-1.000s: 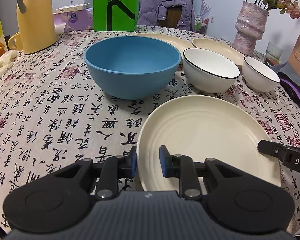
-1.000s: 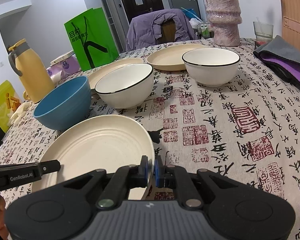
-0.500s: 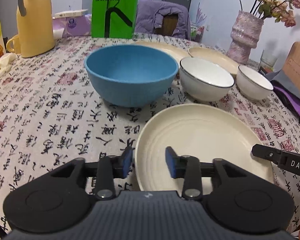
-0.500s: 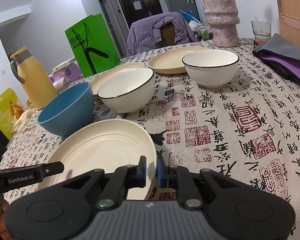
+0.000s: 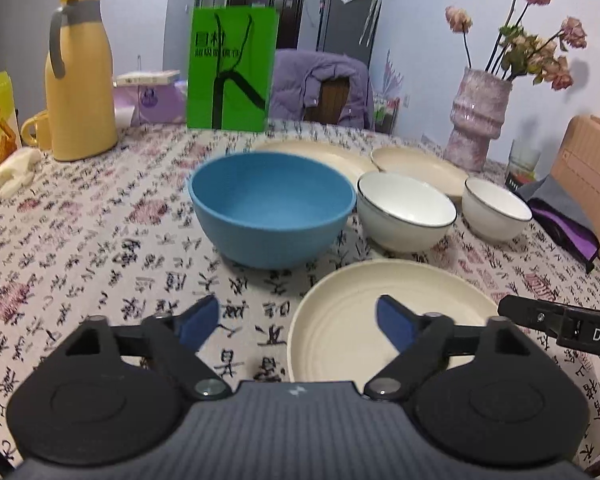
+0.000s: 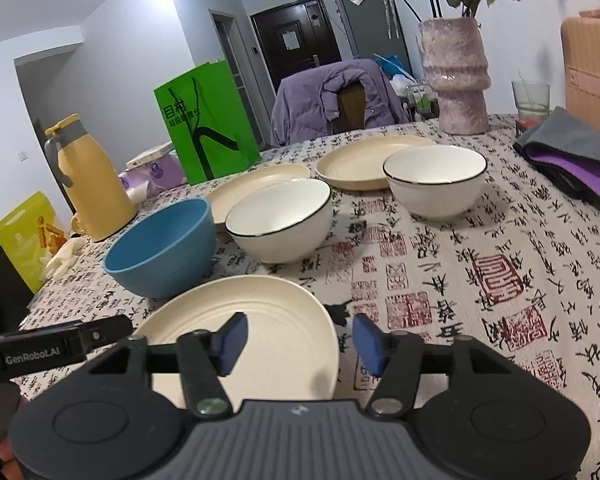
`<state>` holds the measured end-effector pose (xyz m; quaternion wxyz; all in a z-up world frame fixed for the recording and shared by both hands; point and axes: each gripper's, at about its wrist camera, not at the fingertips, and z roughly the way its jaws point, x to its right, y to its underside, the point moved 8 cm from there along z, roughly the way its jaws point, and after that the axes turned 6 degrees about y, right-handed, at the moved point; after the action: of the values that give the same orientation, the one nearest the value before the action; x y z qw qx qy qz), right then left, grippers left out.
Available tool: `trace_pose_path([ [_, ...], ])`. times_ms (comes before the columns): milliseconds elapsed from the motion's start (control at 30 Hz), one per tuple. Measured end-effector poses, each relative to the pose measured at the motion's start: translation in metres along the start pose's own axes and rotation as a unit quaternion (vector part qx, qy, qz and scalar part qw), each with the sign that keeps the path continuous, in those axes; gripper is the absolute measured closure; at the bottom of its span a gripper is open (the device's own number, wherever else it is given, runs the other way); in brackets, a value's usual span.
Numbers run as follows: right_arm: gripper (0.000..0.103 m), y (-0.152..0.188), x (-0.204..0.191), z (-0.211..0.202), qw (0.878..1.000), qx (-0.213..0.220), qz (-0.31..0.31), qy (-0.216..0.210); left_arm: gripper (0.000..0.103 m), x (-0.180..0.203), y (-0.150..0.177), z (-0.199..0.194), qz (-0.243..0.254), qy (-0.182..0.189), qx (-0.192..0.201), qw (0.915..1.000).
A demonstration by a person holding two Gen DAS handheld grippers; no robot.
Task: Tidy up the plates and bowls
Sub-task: 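Lower the cream plate onto the table and open both grippers, then move both tools past the blue bowl toward the cream plates by the green bag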
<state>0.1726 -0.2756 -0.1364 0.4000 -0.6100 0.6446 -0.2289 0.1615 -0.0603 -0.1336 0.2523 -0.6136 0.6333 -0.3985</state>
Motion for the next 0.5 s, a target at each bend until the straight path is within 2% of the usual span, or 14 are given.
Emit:
trace_pose_path([
  [33, 0.026, -0.002, -0.001, -0.001, 1.000, 0.003, 0.000, -0.001, 0.002, -0.001, -0.002, -0.002, -0.001, 0.002, 0.007, 1.0000],
  [67, 0.015, -0.003, -0.002, -0.002, 1.000, 0.006, 0.000, -0.004, 0.000, -0.001, -0.003, -0.004, -0.002, 0.005, 0.014, 0.9999],
  [167, 0.003, -0.007, -0.004, -0.005, 1.000, 0.013, -0.001, -0.010, 0.000, -0.001, -0.008, -0.010, 0.000, 0.011, 0.030, 0.9995],
  [233, 0.000, -0.012, -0.007, -0.008, 1.000, 0.020, -0.004, -0.012, 0.000, -0.002, -0.010, -0.013, 0.003, 0.012, 0.034, 0.9994],
  [500, 0.000, -0.020, -0.013, -0.009, 0.999, 0.026, -0.012, -0.014, 0.000, -0.010, -0.017, -0.013, -0.002, 0.009, 0.039, 0.9992],
])
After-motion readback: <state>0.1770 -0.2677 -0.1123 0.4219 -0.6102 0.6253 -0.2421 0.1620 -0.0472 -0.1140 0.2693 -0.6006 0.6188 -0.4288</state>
